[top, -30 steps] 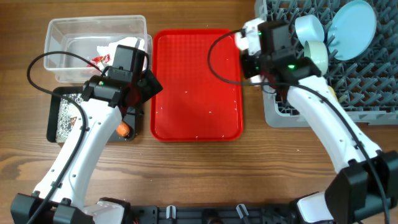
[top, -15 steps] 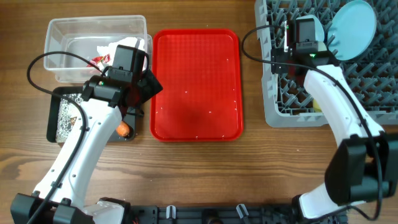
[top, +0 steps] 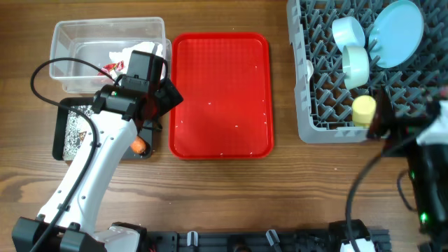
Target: Sort waste into correct bins and load items into the dishwasher rack
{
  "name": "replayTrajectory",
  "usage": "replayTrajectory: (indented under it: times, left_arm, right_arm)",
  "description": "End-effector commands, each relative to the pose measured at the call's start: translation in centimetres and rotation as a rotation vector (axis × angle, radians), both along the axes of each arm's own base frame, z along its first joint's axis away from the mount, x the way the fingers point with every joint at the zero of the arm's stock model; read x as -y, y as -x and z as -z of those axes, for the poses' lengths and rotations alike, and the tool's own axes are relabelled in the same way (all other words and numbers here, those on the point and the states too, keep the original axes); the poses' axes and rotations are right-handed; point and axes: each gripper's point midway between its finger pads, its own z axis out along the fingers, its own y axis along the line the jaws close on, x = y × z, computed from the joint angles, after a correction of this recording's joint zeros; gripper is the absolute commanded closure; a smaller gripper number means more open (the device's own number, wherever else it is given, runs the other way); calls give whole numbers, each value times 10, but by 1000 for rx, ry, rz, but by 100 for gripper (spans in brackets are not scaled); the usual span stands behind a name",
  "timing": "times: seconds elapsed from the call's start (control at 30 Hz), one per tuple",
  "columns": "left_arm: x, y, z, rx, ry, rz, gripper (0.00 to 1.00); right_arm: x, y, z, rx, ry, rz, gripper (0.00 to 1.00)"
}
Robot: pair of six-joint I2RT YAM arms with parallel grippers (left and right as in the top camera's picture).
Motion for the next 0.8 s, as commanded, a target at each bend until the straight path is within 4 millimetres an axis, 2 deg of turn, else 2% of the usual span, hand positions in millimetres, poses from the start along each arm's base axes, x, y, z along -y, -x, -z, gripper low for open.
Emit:
replayTrajectory:
  times: [0.0,0.07,0.13,0.17,0.23,0.37,0.43,0.5,0.77]
  left_arm:
    - [-3,-1,1,0,-10,-11,0]
    - [-3,-1,1,0,-10,-11,0]
    - [-3,-1,1,0,-10,-11,0]
    - [-3,-1,1,0,-10,-11,0]
    - [-3,-1,1,0,-10,-11,0]
    - [-3,-1,1,0,-10,-11,0]
    - [-3,-1,1,0,-10,-11,0]
    - [-3,-1,1,0,-10,-11,0]
    - [-3,-1,1,0,-10,-11,0]
  right_arm:
    - [13,-8,30,-76,36,77,0]
    - [5,-21,64,-67,-30,43,0]
    - [-13,-37,106,92,-57,-57,0]
    - [-22,-37,123,130,-69,-113,0]
    - [-35,-32,176,181,-98,-203,0]
    - [-25,-25,240,175,-216,-149,0]
    - [-23,-26,254,175,-214,-138,0]
    - [-23,-27,252,218,-200,-140,0]
    - [-24,-28,256,205,-204,-144,0]
